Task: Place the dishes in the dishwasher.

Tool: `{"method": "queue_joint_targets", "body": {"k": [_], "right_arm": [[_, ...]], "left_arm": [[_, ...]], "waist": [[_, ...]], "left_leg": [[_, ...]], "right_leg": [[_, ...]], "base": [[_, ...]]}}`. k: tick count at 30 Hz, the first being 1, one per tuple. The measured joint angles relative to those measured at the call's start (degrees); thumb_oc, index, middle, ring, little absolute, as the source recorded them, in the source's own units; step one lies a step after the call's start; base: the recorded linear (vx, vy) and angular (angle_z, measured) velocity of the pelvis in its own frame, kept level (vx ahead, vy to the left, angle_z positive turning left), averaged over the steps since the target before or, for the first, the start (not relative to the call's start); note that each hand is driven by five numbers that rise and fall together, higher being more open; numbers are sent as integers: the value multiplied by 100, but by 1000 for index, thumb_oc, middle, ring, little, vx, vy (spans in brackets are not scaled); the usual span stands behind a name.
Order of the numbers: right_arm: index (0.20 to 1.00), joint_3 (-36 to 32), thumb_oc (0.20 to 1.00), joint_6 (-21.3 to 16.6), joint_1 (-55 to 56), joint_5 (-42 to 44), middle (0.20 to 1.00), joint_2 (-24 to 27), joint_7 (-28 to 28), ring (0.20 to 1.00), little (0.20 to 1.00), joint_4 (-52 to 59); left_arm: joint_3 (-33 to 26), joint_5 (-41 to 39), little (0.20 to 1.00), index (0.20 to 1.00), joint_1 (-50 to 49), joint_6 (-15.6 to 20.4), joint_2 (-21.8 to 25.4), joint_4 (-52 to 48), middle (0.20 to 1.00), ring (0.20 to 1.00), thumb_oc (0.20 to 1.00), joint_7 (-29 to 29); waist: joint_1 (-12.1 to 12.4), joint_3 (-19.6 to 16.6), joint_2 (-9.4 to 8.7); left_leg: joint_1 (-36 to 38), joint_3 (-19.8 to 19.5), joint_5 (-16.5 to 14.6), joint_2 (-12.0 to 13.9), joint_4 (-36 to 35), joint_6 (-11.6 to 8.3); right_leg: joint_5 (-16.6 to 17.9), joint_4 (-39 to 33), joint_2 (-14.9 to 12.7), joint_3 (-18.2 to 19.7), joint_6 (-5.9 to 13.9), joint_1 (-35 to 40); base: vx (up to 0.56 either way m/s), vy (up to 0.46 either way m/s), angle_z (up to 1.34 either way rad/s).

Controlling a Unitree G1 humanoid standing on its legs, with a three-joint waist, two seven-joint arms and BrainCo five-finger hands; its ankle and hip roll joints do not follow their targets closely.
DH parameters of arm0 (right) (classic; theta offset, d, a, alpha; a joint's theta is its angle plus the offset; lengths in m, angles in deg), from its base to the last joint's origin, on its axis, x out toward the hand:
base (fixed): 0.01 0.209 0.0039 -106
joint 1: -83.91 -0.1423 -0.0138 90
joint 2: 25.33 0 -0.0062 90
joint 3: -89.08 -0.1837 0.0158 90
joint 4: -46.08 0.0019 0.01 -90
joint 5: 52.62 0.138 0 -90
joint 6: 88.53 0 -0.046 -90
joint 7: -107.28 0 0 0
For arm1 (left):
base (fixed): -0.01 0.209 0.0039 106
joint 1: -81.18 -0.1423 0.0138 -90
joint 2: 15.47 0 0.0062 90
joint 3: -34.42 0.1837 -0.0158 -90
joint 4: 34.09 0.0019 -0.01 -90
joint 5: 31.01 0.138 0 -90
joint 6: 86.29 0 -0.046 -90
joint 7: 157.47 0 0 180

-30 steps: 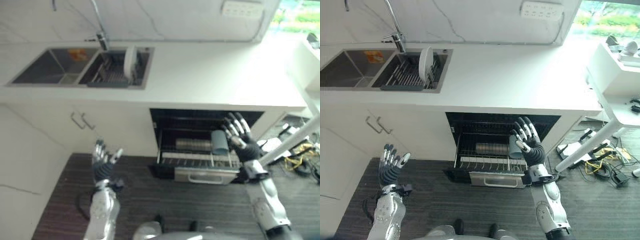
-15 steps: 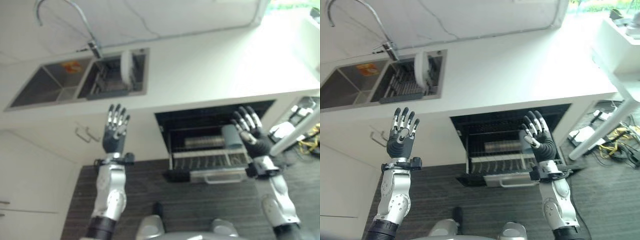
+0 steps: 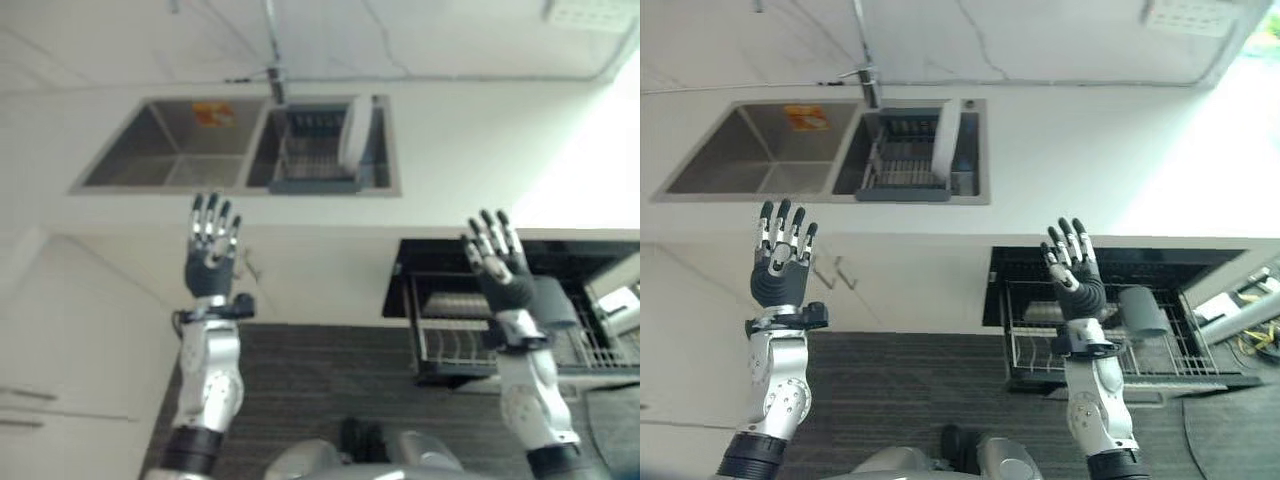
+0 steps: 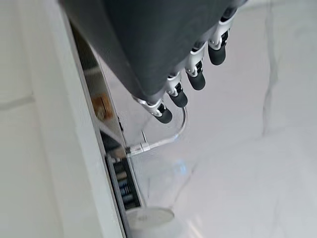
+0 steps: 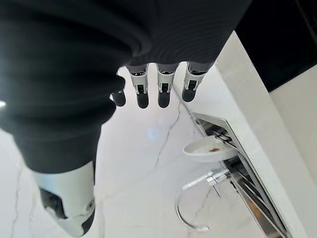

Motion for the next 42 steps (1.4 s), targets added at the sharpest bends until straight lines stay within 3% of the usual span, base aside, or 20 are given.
{"method": "queue_joint_targets", "body": {"k": [1,3,6,10,11,13,15,18,19,20,21,23,28,30,31,32,34,39,41,42], "right_arm": [[1000,-10,1000,-75,65,-1,1000,-20,22,1000,1000,5],[1000,-99,1000,-158,107,34,1000,-135,45,1000,1000,-230],[1000,52,1000,-292,-169,-78,1000,-330,20,1000,1000,-210],[1000,42,1000,-291,-96,-200,1000,96,-89,1000,1000,-192],[1000,-14,1000,-293,-28,-241,1000,183,-164,1000,1000,-193],[1000,-19,1000,-285,127,-237,1000,-33,-195,1000,1000,17],[1000,9,1000,-265,141,-238,1000,-206,-192,1000,1000,33],[1000,-13,1000,-172,157,-235,1000,-395,-188,1000,1000,100],[1000,68,1000,-22,34,-234,1000,-420,-148,1000,1000,137],[1000,202,1000,-3,-169,-230,1000,-335,-121,1000,1000,2],[1000,311,1000,-17,-171,-235,1000,-284,-69,1000,1000,10],[1000,484,1000,-25,-231,-240,1000,-142,-42,1000,1000,-111],[1000,233,1000,-22,-221,-226,1000,231,-27,1000,1000,-61],[1000,231,1000,-7,-222,-230,1000,169,-11,1000,1000,-64],[1000,242,1000,17,-206,-242,1000,104,10,1000,1000,-85],[1000,262,1000,29,-216,-246,1000,8,20,1000,1000,-111],[1000,269,1000,45,-235,-263,1000,-39,39,1000,1000,-117],[1000,445,1000,61,-108,-302,1000,167,157,1000,1000,-84],[1000,446,1000,48,-112,-303,1000,325,222,1000,1000,28],[1000,446,1000,13,-160,-302,1000,196,235,1000,1000,24]], "left_arm": [[62,14,1000,1000,-183,9,57,-123,1000,1000,1000,84],[78,118,1000,1000,-274,14,87,-179,1000,1000,1000,206],[46,101,1000,1000,-219,81,81,-41,1000,1000,1000,420],[57,92,1000,1000,55,167,-89,96,1000,1000,1000,551],[57,91,1000,1000,294,172,-88,152,1000,1000,1000,551],[103,110,1000,1000,460,174,-1,144,1000,1000,1000,547],[115,133,1000,1000,453,173,100,142,1000,1000,1000,491],[186,410,1000,1000,316,173,461,55,1000,1000,1000,267],[221,519,1000,1000,78,170,665,7,1000,1000,1000,159],[82,729,1000,1000,-251,152,622,-143,1000,1000,1000,8],[80,729,1000,1000,-275,152,621,-202,1000,1000,1000,-55],[94,727,1000,1000,-310,213,398,-232,1000,1000,1000,-110],[161,725,1000,1000,-291,325,183,-194,1000,1000,1000,-116],[129,716,1000,1000,-279,340,128,-169,1000,1000,1000,-59],[124,714,1000,1000,-345,345,96,-142,1000,1000,1000,-6],[83,715,1000,1000,-445,355,53,-113,1000,1000,1000,66],[89,715,1000,1000,-359,363,53,24,1000,1000,1000,238],[98,722,1000,1000,0,367,58,213,1000,1000,1000,206],[82,721,1000,1000,-154,363,65,170,1000,1000,1000,214],[87,720,1000,1000,-176,313,91,153,1000,1000,1000,210]], "waist": [[70,-2,-6],[98,20,-226],[58,12,-68],[-130,-6,263],[-274,-22,286],[-442,-25,0],[-443,-14,-10],[-431,-37,-138],[-327,-46,-108],[-259,-44,-48],[-176,-48,-78],[0,-30,-31],[59,-56,377],[138,-5,158],[181,28,110],[221,29,105],[182,70,287],[60,77,261],[65,-16,419],[254,30,192]], "left_leg": [[-486,87,-142,72,1024,-518],[-1774,-89,-269,351,3346,-26],[-1106,-552,-66,1125,802,-98],[-719,-625,239,1405,66,55],[-508,-209,829,1303,-54,71],[-171,-43,1010,792,-517,300],[114,120,1049,761,-784,412],[341,447,894,642,-925,405],[347,877,791,867,-932,393],[207,1418,827,1174,-836,379],[116,1389,795,1220,-729,299],[28,1360,893,1381,-725,50],[-130,836,1206,1734,-542,-299],[-875,314,1622,1692,597,-629],[-1148,22,1456,1699,1144,-657],[-1091,-125,1130,1651,776,-576],[-851,122,1144,1784,-795,-558],[-345,375,1143,1753,-942,-550],[162,307,1197,1625,-952,-328],[139,265,1186,1488,-954,-260]], "right_leg": [[183,-436,-29,42,-215,201],[177,-539,-254,47,-88,331],[77,-489,-336,624,208,447],[-122,-248,-644,920,824,673],[-300,-140,-908,919,1042,750],[-190,-105,-1439,747,1265,746],[-171,-104,-1435,721,1361,626],[628,-765,-1276,605,1514,333],[1084,-1014,-1155,91,1392,150],[757,-633,-1242,-1175,1158,15],[627,-551,-1321,-1339,1201,136],[618,-1252,-1051,-1242,1106,497],[577,-1196,-551,-1276,769,517],[400,-899,-738,-1043,491,232],[442,-946,-729,-965,551,335],[456,-1064,-678,-895,624,432],[540,-1201,-464,-965,560,596],[678,-1626,-380,-940,412,1050],[626,-1714,-269,-974,584,1184],[643,-1725,-432,-966,700,1161]], "base": [[46,-35,5],[205,253,-2],[176,351,-59],[103,373,-64],[171,533,-51],[120,370,-32],[57,190,-34],[-28,98,-85],[-119,-213,-223],[-128,-398,-195],[-64,-401,-117],[-61,-287,-8],[-42,-156,14],[123,22,-19],[182,229,-39],[134,229,-42],[76,240,-21],[73,109,-4],[49,27,12],[56,23,21]]}}
